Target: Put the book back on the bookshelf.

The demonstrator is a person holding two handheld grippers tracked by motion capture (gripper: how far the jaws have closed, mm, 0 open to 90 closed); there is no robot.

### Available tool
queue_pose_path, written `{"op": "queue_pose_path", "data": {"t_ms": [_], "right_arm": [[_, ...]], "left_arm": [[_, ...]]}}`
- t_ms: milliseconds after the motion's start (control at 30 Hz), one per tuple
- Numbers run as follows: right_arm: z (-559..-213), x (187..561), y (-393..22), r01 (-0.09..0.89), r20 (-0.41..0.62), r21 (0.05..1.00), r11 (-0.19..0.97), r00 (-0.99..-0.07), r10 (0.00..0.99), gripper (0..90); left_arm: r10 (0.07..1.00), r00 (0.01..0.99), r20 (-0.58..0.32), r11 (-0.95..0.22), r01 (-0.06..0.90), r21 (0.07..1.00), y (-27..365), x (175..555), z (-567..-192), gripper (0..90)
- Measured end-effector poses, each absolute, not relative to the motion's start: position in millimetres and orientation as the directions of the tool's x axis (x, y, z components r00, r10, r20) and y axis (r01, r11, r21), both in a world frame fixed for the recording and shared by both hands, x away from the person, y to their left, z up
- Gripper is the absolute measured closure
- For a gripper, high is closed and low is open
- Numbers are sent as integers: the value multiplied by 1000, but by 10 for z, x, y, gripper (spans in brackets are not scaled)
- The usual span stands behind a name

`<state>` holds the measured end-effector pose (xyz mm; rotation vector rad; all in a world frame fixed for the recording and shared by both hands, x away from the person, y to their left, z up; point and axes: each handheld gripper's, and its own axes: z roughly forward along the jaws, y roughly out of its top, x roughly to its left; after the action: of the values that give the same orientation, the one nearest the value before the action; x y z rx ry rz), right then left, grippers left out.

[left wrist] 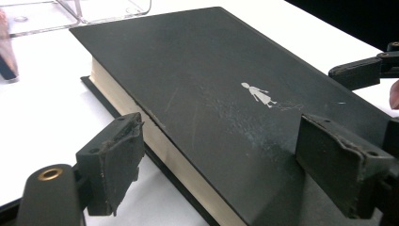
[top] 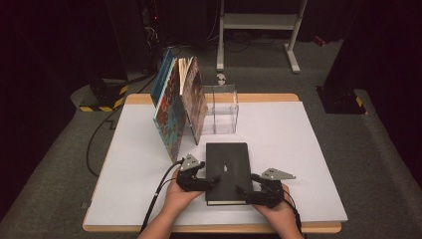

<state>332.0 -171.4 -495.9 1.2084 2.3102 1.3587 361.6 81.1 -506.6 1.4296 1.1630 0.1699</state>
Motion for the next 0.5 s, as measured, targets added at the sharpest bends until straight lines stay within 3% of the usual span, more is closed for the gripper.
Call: {"op": "queue_pose_path", "data": {"t_ms": [500], "right_arm": [[-4978,3301,-1739,545,234,807,226,-647,726,212]], "left_arm": [[722,485,-493,205,530,823,779,3586,-5011,177]]}}
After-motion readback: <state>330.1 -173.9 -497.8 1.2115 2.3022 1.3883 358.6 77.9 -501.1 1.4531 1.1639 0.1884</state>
